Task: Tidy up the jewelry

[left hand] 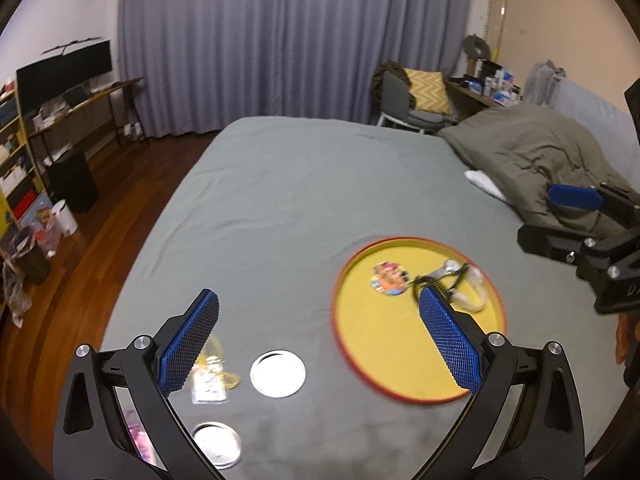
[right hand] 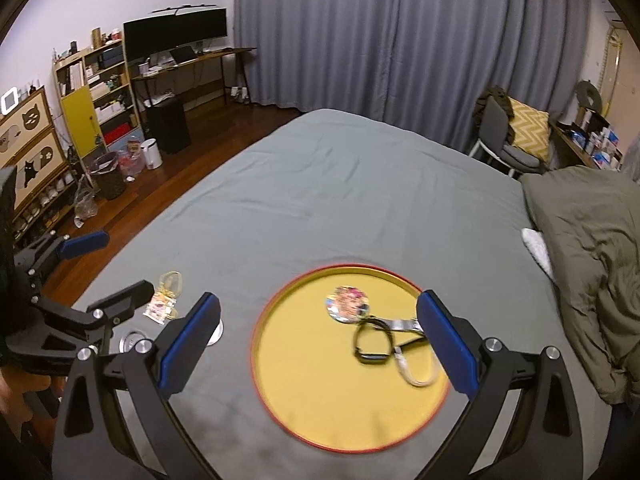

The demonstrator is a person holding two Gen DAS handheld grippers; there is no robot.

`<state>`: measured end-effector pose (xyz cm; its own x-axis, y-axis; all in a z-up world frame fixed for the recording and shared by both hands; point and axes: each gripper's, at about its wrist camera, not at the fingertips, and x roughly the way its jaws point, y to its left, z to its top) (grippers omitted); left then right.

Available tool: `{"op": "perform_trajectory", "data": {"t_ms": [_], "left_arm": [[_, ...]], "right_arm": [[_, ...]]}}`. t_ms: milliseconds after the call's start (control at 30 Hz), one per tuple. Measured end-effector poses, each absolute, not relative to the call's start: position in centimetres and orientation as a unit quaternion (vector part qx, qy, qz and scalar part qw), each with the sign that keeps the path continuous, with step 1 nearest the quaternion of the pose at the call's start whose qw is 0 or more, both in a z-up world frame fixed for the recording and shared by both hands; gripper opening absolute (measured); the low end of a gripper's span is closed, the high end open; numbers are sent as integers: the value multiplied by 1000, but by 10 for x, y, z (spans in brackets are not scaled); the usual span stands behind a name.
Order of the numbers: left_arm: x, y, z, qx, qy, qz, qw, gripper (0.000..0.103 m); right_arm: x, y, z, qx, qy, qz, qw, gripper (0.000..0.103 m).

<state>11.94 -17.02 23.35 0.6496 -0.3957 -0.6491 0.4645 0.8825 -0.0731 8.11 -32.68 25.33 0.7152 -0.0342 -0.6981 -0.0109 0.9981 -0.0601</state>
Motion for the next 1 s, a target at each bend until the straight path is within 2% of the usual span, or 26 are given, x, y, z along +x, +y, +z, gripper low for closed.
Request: {"op": "perform_trajectory", "data": {"t_ms": [600, 1000], "left_arm": [[154, -25, 175, 7, 394, -159, 905, 98], [159, 29, 126, -3, 432, -128, 893, 98]], "right_arm": [[133, -222, 207, -46, 416, 49, 907, 95], [157, -179, 163, -40, 451, 75, 888, 95]]}}
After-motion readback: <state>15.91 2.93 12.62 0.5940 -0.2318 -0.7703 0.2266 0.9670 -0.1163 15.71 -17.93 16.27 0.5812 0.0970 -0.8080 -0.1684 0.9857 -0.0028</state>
